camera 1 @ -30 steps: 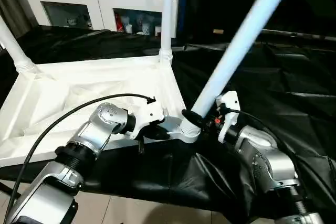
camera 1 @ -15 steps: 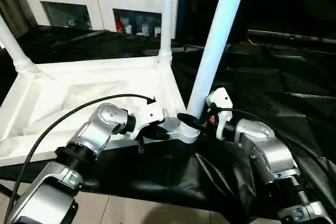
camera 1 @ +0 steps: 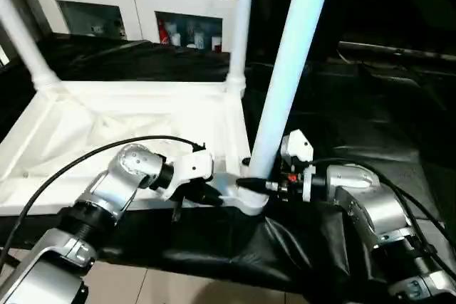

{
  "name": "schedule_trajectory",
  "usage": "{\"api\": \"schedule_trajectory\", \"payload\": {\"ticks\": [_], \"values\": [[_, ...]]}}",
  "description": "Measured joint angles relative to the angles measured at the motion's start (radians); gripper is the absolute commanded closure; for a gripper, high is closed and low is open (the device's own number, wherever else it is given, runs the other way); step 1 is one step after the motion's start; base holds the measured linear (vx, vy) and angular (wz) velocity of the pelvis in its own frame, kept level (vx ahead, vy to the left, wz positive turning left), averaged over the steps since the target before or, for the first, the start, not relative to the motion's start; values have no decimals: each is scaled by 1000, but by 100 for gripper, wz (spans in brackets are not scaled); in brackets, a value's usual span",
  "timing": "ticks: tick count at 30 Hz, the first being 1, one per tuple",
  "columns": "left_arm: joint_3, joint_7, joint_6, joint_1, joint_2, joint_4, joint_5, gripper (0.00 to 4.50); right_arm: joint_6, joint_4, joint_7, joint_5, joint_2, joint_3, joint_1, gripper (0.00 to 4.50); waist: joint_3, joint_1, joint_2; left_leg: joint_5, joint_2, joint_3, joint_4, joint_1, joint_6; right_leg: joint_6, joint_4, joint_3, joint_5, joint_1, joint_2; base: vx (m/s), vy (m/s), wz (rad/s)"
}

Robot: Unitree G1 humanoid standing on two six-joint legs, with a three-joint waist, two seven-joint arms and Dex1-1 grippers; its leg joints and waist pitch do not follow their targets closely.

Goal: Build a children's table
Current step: Insert table leg to table base

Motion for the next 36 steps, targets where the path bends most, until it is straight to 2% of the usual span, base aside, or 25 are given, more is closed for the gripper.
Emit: {"api": "schedule_trajectory", "payload": {"ticks": [4, 7, 11, 12, 13, 14, 16, 17, 18, 19, 21, 22, 23, 24, 25, 26, 27, 28, 29, 30, 31, 32, 33, 34, 36], "values": [[1, -5, 0, -1, -2, 5, 2, 450, -29, 20, 7, -1, 4, 4, -2, 260, -1, 3, -1, 0, 0, 0, 0, 1, 0, 0, 1, 0, 0, 0, 0, 0, 0, 0], [4, 22, -1, -5, -9, 26, 14, 450, -59, 63, -26, -6, 22, 3, -12, 260, -1, 2, -1, 0, 0, 0, -1, 10, 0, 1, 1, 0, 0, 7, 0, 0, 0, 0], [25, 119, 20, -36, -46, 102, 40, 450, -83, 164, -184, -27, 97, -32, -53, 260, 5, -12, -3, 0, -2, -4, -2, 29, 0, 7, -3, -3, -4, 14, -1, -26, -3, -1], [30, 148, 36, -52, -60, 126, 47, 450, -86, 196, -238, -36, 118, -43, -71, 260, 8, -17, 0, 0, -4, -8, -2, 29, 0, 7, -9, -7, -4, 14, -1, -78, 12, -10], [40, 177, 59, -65, -75, 146, 50, 450, -90, 227, -295, -45, 141, -54, -91, 260, 10, -22, 3, 0, -4, -15, -4, 29, 0, 7, -19, -15, -4, 15, -1, -89, 43, -21], [49, 209, 87, -82, -92, 167, 51, 450, -99, 262, -364, -53, 164, -68, -115, 260, 13, -33, 10, 0, -4, -28, -5, 23, 0, 7, -37, -36, -4, 23, -4, -89, 43, -21], [61, 253, 122, -103, -117, 192, 54, 450, -113, 317, -458, -62, 195, -79, -149, 260, 19, -45, 18, 0, 0, -45, -7, 14, 0, 7, -62, -61, -4, 27, -8, -83, 56, -28], [64, 281, 139, -115, -134, 210, 57, 450, -122, 351, -509, -66, 213, -88, -168, 260, 22, -52, 22, -1, 1, -51, -8, 15, 0, 7, -69, -71, -4, 32, -9, -82, 53, -27], [65, 319, 164, -135, -151, 233, 63, 450, -129, 390, -578, -73, 234, -98, -192, 260, 25, -59, 26, -1, 0, -52, -8, 15, 0, 6, -69, -82, -4, 32, -16, -67, 31, -16], [69, 346, 178, -142, -162, 244, 67, 450, -130, 415, -620, -80, 248, -106, -208, 260, 26, -60, 26, -1, 0, -50, -8, 16, 0, 6, -65, -83, -4, 32, -18, 0, 0, 0], [82, 428, 224, -176, -206, 289, 75, 450, -139, 491, -741, -91, 285, -126, -261, 261, 30, -64, 20, -1, 0, -46, -13, 30, 0, 6, -62, -85, -4, 31, -18, 0, 0, 0], [86, 459, 240, -190, -221, 301, 81, 450, -141, 521, -789, -99, 296, -131, -283, 261, 38, -68, 29, -1, 2, -44, -14, 34, 0, 6, -74, -107, -4, 36, -17, 0, 0, 0], [95, 485, 253, -210, -229, 315, 82, 450, -146, 547, -839, -104, 315, -141, -310, 261, 47, -61, 49, -3, 15, -51, -20, 21, 1, 4, -61, -140, -27, 51, -25, 0, 0, 0], [96, 506, 266, -233, -246, 329, 88, 450, -154, 560, -877, -105, 323, -158, -326, 261, 50, -30, 48, -3, 19, -39, -18, 14, 1, -1, -5, -134, -71, 22, -35, -119, -35, -13], [97, 542, 270, -243, -266, 340, 96, 450, -162, 581, -918, -106, 332, -171, -344, 261, 52, -2, 34, -2, 20, -12, -17, 17, 0, -5, 44, -99, -81, -4, -36, -70, -141, 6], [98, 572, 271, -246, -280, 346, 103, 450, -168, 603, -954, -110, 339, -184, -356, 261, 51, 27, -10, -5, 18, 15, -6, 44, -5, 3, 89, -31, -97, -24, -21, -70, -141, 6], [99, 578, 272, -241, -281, 351, 105, 450, -168, 622, -974, -111, 351, -184, -362, 261, 52, 32, -25, -35, 18, 24, 42, 52, 8, -4, 100, -15, -92, -39, -9, 124, -232, 13], [100, 578, 276, -241, -279, 353, 106, 450, -170, 634, -991, -115, 360, -184, -370, 261, 45, 49, -14, -57, 10, 11, 83, 60, 32, -5, 100, -15, -92, -38, 1, 213, -150, -17], [101, 580, 283, -247, -282, 353, 103, 450, -175, 650, -1016, -119, 367, -185, -387, 261, 38, 58, -2, -80, -29, -18, 77, 67, 43, -5, 86, -23, -91, -39, 7, 213, -150, -17], [101, 591, 286, -253, -290, 352, 102, 450, -179, 658, -1032, -124, 366, -191, -396, 261, 34, 60, -4, -78, -51, -31, 44, 68, 17, -7, 69, -10, -88, -42, 19, 100, -80, -1], [103, 602, 287, -253, -293, 352, 100, 450, -179, 679, -1045, -126, 369, -193, -406, 261, 31, 58, -14, -65, -49, -30, 18, 70, -5, -17, 49, -3, -68, -43, 29, -19, -117, 29], [108, 604, 288, -254, -294, 351, 99, 450, -179, 696, -1058, -126, 374, -195, -420, 261, 27, 49, -24, -48, -47, -23, 11, 66, -13, -48, 28, 1, 0, -40, 31, -19, -117, 29], [108, 606, 290, -253, -295, 352, 99, 450, -183, 707, -1065, -127, 377, -197, -424, 261, 28, 41, -29, -48, -48, -16, 18, 67, -11, -56, 26, 6, 35, -37, 31, -18, -93, 24], [109, 609, 293, -252, -296, 354, 99, 450, -187, 717, -1069, -128, 380, -201, -429, 261, 28, 37, -24, -48, -47, -15, 18, 70, -11, -56, 21, 5, 34, -33, 35, 0, 0, 0], [117, 610, 294, -253, -294, 354, 99, 450, -192, 726, -1071, -134, 384, -204, -437, 261, 26, 29, -20, -48, -46, -21, 5, 62, -11, -56, 1, -5, 34, -31, 35, 0, 0, 0]]}}
